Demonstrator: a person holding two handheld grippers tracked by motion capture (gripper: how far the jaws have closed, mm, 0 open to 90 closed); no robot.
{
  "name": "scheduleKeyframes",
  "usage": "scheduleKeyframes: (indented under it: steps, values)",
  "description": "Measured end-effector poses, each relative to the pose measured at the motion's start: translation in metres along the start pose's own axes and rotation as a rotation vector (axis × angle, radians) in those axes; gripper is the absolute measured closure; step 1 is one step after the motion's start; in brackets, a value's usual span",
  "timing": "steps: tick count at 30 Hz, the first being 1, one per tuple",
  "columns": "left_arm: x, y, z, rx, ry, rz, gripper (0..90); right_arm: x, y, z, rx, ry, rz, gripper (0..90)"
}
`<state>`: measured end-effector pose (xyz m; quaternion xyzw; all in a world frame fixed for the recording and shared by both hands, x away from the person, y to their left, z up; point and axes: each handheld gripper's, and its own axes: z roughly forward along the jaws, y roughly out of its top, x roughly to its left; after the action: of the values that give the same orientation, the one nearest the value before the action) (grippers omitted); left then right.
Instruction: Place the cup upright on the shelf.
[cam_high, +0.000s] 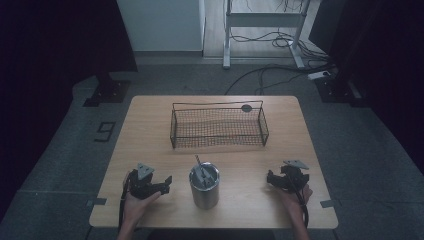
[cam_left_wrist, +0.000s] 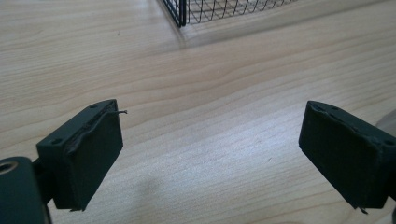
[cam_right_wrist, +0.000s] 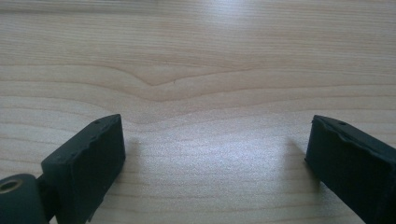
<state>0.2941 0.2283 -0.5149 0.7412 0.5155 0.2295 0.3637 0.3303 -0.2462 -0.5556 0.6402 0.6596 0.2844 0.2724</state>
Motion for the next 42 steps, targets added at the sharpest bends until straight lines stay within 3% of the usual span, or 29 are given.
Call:
scheduleKeyframes:
  steps: [11, 18, 35, 42]
  values:
    - [-0.008, 0.002, -0.001, -0.032, -0.016, -0.02, 5.9, -0.002, 0.0, 0.0, 0.001, 0.01, -0.005, 3.9]
    - [-0.014, 0.004, -0.005, -0.036, -0.038, -0.007, 5.9, -0.002, -0.001, -0.001, 0.001, 0.011, -0.006, 4.1]
    - [-0.029, 0.007, -0.033, -0.131, -0.074, -0.006, 5.9, -0.003, -0.001, 0.0, 0.002, 0.002, 0.004, 3.4]
    - [-0.037, 0.01, -0.043, -0.146, -0.113, 0.027, 5.5, -0.003, -0.001, -0.001, 0.001, 0.001, 0.004, 3.6]
